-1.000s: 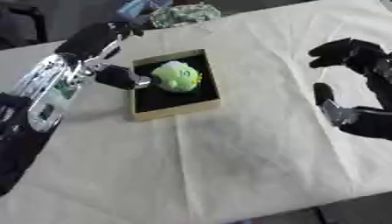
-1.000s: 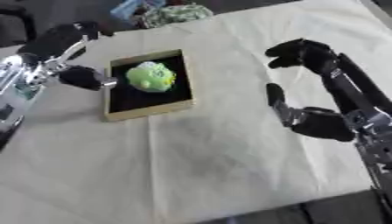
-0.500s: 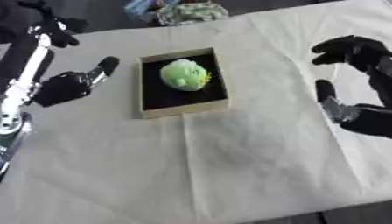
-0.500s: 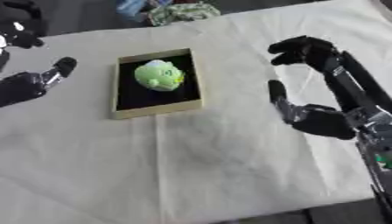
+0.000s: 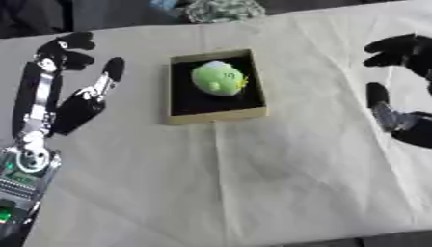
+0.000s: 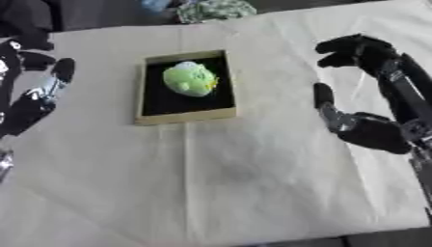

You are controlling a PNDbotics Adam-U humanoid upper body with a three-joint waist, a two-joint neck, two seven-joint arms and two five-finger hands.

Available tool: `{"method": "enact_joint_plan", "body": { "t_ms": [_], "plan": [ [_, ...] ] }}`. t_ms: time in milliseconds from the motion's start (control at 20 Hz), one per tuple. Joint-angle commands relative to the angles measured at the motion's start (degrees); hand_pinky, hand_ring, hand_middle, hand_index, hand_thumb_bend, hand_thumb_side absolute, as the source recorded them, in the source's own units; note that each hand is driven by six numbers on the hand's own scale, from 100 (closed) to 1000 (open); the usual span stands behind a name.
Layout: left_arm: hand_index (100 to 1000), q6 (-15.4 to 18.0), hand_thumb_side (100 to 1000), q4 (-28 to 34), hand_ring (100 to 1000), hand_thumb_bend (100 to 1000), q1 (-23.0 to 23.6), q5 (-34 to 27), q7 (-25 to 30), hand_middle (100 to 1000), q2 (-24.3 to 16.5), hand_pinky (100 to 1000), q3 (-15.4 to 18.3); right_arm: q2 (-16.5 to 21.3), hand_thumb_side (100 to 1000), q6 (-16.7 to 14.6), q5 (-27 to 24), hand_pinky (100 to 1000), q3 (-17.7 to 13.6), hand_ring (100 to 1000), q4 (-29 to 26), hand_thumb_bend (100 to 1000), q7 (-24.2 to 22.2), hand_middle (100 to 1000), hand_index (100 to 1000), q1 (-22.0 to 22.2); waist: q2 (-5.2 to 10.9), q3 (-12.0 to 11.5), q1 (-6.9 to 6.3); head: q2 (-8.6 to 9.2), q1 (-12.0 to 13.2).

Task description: Pick up objects on the table and place them in the box.

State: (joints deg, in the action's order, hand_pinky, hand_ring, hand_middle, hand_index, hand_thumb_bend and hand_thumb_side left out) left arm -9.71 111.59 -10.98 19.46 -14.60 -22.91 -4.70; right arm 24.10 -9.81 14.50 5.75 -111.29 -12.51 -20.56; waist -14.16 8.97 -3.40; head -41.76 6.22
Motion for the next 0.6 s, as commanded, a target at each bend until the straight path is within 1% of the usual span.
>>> {"method": "enact_joint_plan", "body": {
  "t_ms": [50, 350, 600],
  "plan": [
    [839, 1.3, 723, -0.7, 673, 433, 0.2, -1.1, -0.8, 696, 1.2, 713, 0.6, 0.9, 235, 0.0, 0.4, 787, -0.7, 738, -0.7, 100, 0.4, 766, 838, -0.2, 0.63, 0.1, 0.27, -0.58, 0.3],
    [838, 3.7, 727, -2.5, 670, 439, 1.3, -2.7, -1.6, 694, 3.0, 709, -0.2, 0.8, 233, 0.0, 0.4, 787, -0.8, 739, -0.8, 100, 0.5, 767, 838, -0.2, 0.46, 0.0, 0.38, -0.70, 0.3],
    [835, 4.7, 725, -3.5, 667, 434, 1.6, -3.3, -2.2, 690, 3.8, 706, -0.4, 0.8, 235, 0.0, 0.5, 787, -1.0, 739, -0.8, 100, 0.6, 766, 838, -0.2, 0.38, 0.0, 0.45, -0.63, 0.1]
  ]
}}
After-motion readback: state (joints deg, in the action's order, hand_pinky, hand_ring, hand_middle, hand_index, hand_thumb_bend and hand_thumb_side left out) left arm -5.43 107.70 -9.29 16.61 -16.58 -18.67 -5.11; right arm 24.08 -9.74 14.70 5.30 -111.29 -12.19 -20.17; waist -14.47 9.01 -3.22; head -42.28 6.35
